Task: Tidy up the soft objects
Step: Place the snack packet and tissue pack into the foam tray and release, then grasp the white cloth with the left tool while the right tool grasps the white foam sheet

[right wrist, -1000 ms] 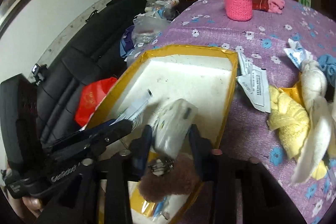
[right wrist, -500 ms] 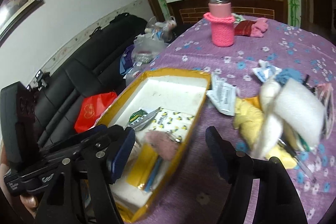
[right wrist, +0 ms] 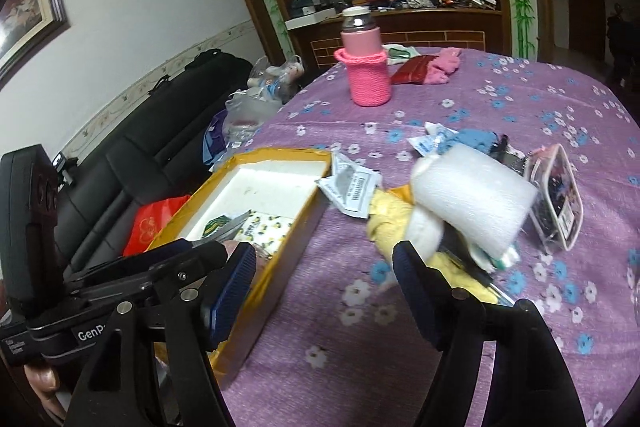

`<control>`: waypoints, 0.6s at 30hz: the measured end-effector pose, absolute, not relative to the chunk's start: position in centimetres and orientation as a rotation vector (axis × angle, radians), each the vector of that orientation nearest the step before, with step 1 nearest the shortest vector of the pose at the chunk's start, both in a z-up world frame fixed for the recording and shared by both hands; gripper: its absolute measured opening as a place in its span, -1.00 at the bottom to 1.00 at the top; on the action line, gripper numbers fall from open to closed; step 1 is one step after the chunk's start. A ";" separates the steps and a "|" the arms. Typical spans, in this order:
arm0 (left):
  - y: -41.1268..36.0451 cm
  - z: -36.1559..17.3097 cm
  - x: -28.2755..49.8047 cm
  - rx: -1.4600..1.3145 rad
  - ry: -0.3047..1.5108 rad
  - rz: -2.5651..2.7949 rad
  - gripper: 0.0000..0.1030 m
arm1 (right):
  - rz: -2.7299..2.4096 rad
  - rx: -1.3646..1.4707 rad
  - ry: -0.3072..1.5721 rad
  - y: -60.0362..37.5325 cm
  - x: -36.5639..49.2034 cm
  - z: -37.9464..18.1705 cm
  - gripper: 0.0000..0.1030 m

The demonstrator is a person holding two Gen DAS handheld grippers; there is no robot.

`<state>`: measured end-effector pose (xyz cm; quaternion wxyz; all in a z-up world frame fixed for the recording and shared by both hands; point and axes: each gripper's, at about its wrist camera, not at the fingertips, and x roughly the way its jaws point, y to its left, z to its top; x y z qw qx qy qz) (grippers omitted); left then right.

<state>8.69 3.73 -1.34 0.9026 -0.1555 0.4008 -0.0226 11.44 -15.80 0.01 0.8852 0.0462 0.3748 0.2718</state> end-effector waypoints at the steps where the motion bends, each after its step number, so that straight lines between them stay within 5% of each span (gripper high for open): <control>1: 3.4 -1.3 8.7 -0.319 0.831 -0.048 0.05 | 0.566 0.106 0.783 -16.2 11.4 0.0 0.39; 18: -1.0 -1.7 9.4 -0.308 0.870 -0.159 0.05 | 0.472 0.356 0.872 -27.1 15.9 -2.5 0.38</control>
